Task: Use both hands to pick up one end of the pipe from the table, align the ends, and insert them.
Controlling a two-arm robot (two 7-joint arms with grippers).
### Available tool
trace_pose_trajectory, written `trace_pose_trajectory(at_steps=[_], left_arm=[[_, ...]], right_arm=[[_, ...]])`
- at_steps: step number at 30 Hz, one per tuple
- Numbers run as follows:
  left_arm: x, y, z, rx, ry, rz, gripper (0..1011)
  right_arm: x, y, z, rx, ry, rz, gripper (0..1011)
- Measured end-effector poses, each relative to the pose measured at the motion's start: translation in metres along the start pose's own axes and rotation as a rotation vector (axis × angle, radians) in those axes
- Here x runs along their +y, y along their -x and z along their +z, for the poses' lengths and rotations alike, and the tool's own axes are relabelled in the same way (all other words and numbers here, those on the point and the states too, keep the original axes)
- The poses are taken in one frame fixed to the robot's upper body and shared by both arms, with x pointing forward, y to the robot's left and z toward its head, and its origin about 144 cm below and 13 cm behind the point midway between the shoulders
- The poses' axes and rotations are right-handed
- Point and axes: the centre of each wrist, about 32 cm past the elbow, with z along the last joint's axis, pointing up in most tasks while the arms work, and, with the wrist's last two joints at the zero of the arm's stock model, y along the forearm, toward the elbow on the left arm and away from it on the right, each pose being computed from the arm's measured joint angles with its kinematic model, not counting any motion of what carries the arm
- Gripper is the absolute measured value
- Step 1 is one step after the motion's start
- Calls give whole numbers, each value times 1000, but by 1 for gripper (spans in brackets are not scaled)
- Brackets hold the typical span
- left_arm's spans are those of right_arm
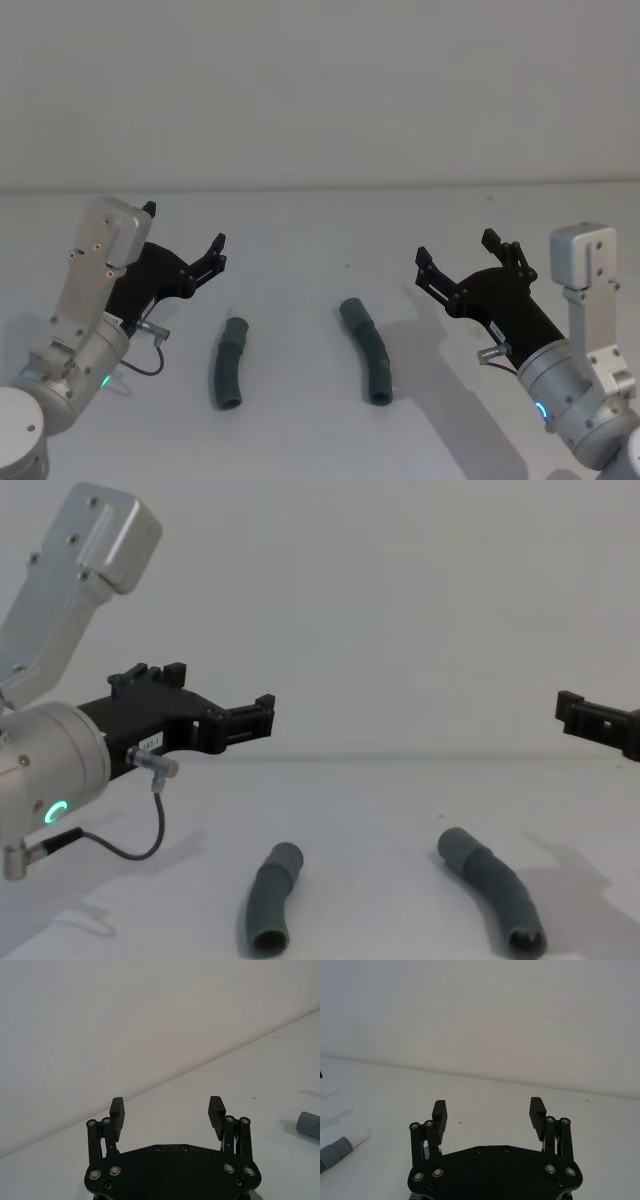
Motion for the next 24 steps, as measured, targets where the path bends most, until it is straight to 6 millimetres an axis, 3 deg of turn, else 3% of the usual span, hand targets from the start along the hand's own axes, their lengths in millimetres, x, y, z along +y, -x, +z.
trace_pose_trajectory(at_steps=[24], left_arm=[[0,0,0,0,0,0,1001]], right_arm=[[0,0,0,0,0,0,1000]])
